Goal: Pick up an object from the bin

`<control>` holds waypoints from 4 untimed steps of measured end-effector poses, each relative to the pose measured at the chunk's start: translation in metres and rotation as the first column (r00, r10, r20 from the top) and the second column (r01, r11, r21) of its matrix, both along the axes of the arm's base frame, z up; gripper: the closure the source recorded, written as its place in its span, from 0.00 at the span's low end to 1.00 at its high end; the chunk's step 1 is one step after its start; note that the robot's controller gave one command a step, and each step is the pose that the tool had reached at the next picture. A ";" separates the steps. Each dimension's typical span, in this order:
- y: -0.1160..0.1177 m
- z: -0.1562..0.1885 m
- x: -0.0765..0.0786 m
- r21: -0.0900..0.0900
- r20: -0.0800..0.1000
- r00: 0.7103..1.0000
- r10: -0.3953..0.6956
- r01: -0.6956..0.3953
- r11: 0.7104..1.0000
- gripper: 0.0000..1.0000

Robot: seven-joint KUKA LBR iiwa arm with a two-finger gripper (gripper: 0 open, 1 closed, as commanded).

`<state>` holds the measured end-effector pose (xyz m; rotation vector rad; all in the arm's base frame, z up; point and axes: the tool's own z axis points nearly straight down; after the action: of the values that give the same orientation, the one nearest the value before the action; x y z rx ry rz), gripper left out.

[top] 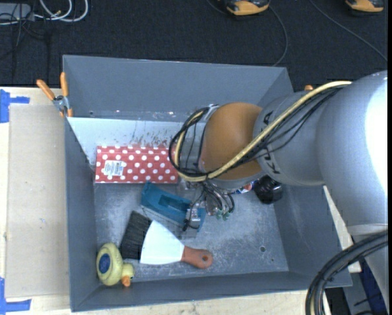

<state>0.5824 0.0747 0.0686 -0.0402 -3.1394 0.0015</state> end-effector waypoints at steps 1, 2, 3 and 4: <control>0.001 0.001 -0.001 0.001 -0.001 0.996 -0.090 0.090 0.996 0.00; 0.002 0.000 0.000 0.000 0.000 0.985 -0.175 0.175 0.985 0.00; 0.001 0.001 0.000 0.002 -0.001 0.996 -0.088 0.088 0.996 1.00; 0.001 0.001 0.000 0.002 -0.001 0.996 -0.089 0.089 0.996 1.00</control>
Offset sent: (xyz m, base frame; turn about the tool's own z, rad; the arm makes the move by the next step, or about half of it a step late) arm 0.0000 0.0000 0.0000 0.0000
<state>0.5821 0.0760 0.0696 -0.1794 -3.1331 -0.0023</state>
